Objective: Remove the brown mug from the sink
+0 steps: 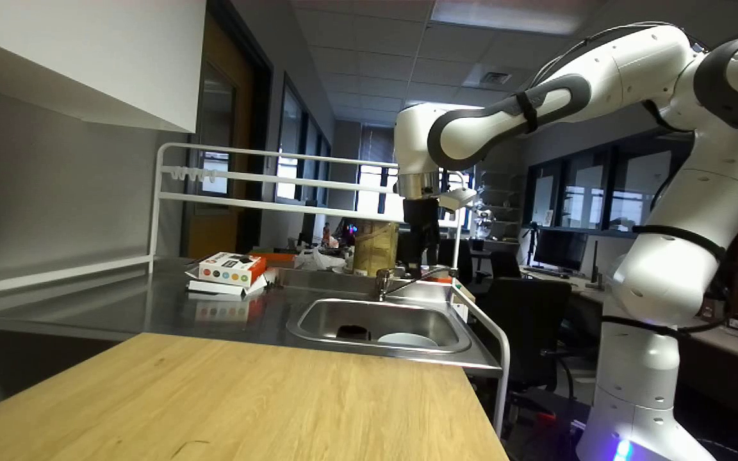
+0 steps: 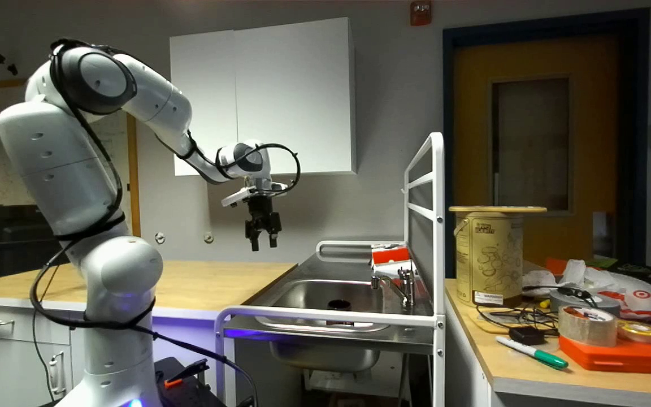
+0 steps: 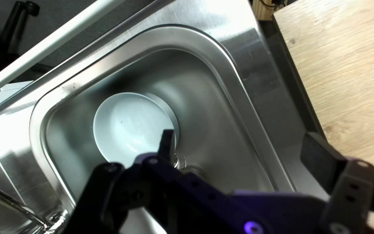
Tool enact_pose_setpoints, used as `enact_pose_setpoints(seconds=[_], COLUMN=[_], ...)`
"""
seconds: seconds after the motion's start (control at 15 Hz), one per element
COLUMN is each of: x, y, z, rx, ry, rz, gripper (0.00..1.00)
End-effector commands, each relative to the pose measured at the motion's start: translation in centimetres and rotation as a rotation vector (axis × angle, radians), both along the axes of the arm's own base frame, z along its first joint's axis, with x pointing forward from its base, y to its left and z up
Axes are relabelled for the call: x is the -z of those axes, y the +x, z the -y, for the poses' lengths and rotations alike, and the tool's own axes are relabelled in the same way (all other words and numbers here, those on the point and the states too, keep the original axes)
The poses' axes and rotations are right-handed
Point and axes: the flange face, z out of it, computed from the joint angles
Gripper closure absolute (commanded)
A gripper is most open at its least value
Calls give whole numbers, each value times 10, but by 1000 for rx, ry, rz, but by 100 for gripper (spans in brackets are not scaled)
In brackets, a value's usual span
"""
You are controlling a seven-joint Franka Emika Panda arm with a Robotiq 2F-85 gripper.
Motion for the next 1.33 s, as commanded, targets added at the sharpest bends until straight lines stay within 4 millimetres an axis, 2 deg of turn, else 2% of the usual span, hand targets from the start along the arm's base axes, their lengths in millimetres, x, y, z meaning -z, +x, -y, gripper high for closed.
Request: enact_pose_setpoints(seconds=[0.0, 0.73, 1.07, 1.27], x=[0, 0, 14, 28], y=[0, 0, 38, 72], z=[0, 0, 8, 11], rx=[0, 0, 44, 80], ry=[0, 0, 16, 59], rz=[-1, 0, 8, 33], gripper=[0, 0, 0, 0])
